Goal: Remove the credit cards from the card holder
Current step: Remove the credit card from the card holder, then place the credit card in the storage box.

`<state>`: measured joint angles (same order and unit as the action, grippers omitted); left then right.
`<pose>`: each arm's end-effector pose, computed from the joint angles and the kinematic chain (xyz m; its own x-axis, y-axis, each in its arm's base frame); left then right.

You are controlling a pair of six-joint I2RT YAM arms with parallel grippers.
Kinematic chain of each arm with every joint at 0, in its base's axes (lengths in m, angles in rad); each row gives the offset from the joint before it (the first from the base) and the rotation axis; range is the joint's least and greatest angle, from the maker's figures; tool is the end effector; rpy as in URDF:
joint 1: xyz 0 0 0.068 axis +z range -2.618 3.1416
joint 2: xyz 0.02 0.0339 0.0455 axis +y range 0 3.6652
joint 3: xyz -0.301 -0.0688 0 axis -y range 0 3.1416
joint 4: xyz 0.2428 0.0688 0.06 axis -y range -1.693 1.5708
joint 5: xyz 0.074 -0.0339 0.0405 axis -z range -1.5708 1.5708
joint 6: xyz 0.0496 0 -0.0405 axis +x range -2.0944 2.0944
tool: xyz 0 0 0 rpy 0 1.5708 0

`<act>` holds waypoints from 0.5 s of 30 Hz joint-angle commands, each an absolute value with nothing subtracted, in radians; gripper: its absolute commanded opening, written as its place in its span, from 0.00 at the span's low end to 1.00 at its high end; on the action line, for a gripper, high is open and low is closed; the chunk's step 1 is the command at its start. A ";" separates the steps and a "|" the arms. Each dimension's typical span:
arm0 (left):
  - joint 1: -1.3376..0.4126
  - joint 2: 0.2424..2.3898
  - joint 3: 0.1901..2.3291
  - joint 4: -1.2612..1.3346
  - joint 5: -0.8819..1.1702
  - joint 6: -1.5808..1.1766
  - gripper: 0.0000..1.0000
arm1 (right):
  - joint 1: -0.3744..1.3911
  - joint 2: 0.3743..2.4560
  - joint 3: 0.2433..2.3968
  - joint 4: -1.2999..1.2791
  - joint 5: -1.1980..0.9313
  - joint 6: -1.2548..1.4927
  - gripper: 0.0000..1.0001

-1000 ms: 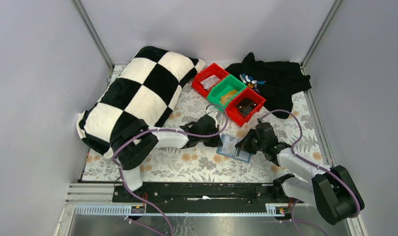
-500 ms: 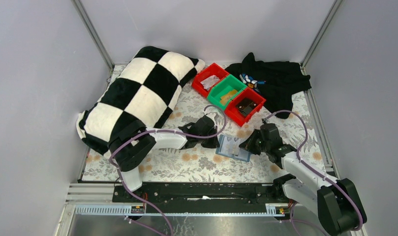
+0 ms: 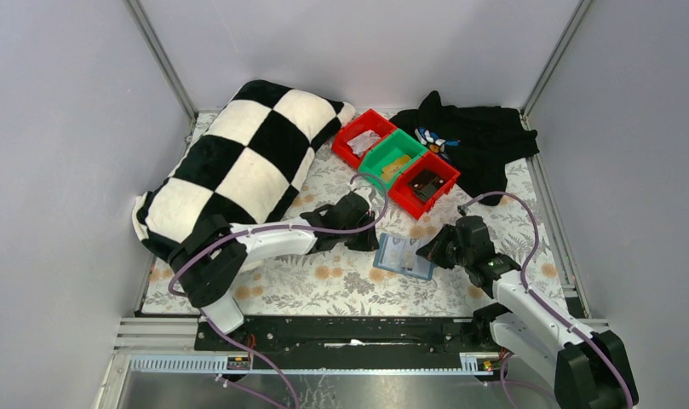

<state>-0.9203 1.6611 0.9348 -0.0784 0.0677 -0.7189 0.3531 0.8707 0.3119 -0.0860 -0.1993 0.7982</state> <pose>0.2118 -0.2838 0.2079 -0.8700 0.0582 -0.4896 0.3315 0.8042 -0.4933 0.1484 0.0651 0.1921 -0.7427 0.4744 -0.4726 0.0636 0.7526 0.6554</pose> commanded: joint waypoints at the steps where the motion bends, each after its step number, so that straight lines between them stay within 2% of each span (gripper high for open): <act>1: -0.923 1.644 1.002 -0.072 0.142 -0.712 0.24 | 0.347 0.855 0.314 -0.111 -0.180 0.780 0.00; 6: -0.923 1.678 0.993 0.055 0.295 -0.762 0.34 | 0.346 0.854 0.317 -0.097 -0.191 0.784 0.00; 15: -0.922 1.845 1.014 0.141 0.398 -0.800 0.37 | 0.347 0.921 0.283 -0.021 -0.244 0.808 0.00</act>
